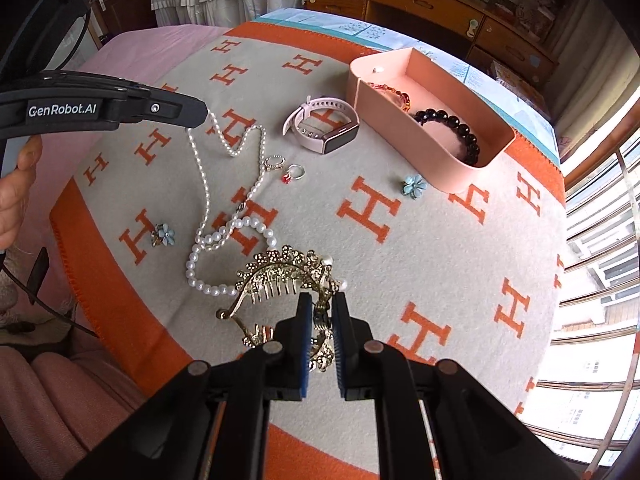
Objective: Organize jewelry
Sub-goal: 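Carry both necklaces into the pink tray and open both tools, then withdraw both tools from the tray toward the pearl bracelet, then lower the right tool onto the pearl bracelet and close it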
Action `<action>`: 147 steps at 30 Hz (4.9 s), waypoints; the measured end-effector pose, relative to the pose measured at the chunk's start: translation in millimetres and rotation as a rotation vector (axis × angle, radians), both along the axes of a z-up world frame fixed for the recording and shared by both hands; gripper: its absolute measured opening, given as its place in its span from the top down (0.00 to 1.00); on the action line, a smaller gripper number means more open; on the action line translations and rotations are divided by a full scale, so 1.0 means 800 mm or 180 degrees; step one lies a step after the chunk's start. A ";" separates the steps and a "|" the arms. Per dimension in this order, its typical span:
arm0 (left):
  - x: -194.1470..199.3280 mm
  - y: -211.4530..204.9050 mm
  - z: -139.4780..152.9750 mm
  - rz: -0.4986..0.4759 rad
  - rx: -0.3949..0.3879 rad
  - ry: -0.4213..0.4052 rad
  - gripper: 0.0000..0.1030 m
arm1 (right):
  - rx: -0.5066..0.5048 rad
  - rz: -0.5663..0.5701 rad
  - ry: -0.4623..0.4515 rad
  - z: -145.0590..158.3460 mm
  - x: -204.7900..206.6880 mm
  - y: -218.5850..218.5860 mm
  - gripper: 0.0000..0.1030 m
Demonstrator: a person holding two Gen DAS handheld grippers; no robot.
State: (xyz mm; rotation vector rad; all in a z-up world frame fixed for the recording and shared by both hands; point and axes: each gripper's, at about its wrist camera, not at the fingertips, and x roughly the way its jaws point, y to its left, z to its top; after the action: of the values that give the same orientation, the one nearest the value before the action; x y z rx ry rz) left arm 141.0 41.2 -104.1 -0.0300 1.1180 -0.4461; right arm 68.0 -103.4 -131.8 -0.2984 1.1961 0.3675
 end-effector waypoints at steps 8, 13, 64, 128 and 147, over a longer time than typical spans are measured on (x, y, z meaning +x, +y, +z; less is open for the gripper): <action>0.030 -0.035 0.101 0.0033 0.0063 -0.0428 0.97 | 0.0290 -0.0306 -0.0473 0.064 0.027 -0.067 0.91; 0.064 -0.070 0.141 0.0086 0.0103 -0.0595 0.97 | 0.0487 -0.0506 -0.0716 0.091 0.071 -0.100 0.91; 0.113 -0.065 0.024 0.0407 0.0705 -0.0318 0.31 | 0.1075 -0.1195 -0.0270 0.019 0.169 -0.141 0.84; -0.031 0.012 -0.055 0.0176 0.0433 -0.0177 0.26 | 0.0347 -0.0401 -0.0132 -0.078 0.012 0.002 0.93; 0.127 -0.055 -0.097 0.0401 0.0344 0.0354 0.65 | 0.0766 -0.0776 -0.0166 -0.080 0.025 -0.059 0.93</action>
State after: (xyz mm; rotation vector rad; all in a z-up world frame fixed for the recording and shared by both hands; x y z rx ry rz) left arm 242.4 -2.5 -181.7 -0.0307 1.2406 -0.2738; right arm 88.1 -150.4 -196.0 0.0464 1.1096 0.2852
